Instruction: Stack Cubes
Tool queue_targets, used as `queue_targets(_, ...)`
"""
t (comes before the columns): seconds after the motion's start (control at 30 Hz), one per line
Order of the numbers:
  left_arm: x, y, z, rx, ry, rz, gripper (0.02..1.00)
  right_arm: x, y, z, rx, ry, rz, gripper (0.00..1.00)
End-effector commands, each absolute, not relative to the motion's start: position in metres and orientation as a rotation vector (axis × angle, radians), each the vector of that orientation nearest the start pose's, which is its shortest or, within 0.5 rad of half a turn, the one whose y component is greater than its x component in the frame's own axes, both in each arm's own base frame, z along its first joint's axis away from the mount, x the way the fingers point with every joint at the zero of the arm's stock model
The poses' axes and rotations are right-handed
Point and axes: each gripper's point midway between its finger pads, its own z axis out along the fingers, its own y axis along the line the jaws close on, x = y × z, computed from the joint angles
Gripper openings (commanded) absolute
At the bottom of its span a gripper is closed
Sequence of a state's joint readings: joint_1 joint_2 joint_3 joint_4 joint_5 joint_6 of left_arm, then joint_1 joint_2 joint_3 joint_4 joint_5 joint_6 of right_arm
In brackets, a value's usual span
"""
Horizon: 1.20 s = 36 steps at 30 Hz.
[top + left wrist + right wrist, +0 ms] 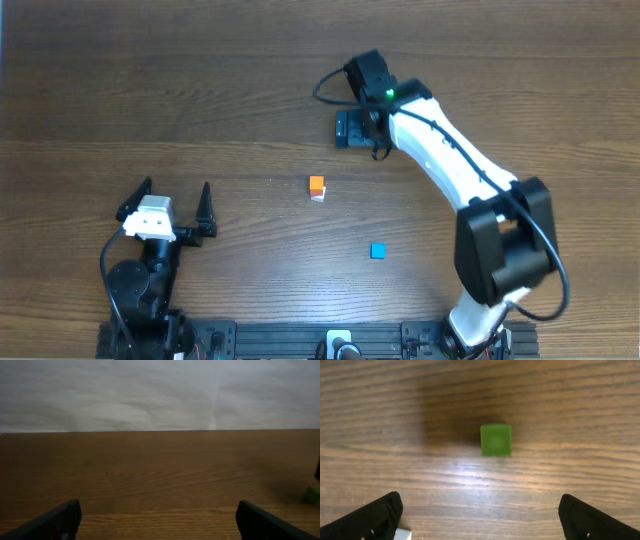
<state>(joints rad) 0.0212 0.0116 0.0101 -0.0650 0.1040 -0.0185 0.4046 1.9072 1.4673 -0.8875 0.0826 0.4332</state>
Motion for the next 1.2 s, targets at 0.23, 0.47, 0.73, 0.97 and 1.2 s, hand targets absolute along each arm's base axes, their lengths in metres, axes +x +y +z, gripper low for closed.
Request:
queue_targets(0.23, 0.246, -0.011, 0.159, 0.053, 1.635, -0.066, 1.000, 0.410, 0.136, 0.061, 0.196, 2.945, 0.060, 0.989)
queue_targets(0.47, 0.246, -0.011, 0.159, 0.053, 1.635, -0.066, 0.998, 0.409, 0.130, 0.041, 0.108, 2.996, 0.041, 0.993)
queue_targets(0.73, 0.246, -0.011, 0.159, 0.053, 1.635, -0.066, 1.000, 0.414, 0.132, 0.022, -0.008, 3.009, 0.029, 0.993)
queue_targets(0.97, 0.246, -0.011, 0.159, 0.053, 1.635, -0.066, 0.998, 0.412, 0.137, 0.021, -0.080, 3.010, 0.034, 0.917)
queue_targets(1.2, 0.246, -0.011, 0.159, 0.053, 1.635, -0.066, 1.000, 0.410, 0.141, 0.019, -0.096, 3.014, 0.035, 0.869)
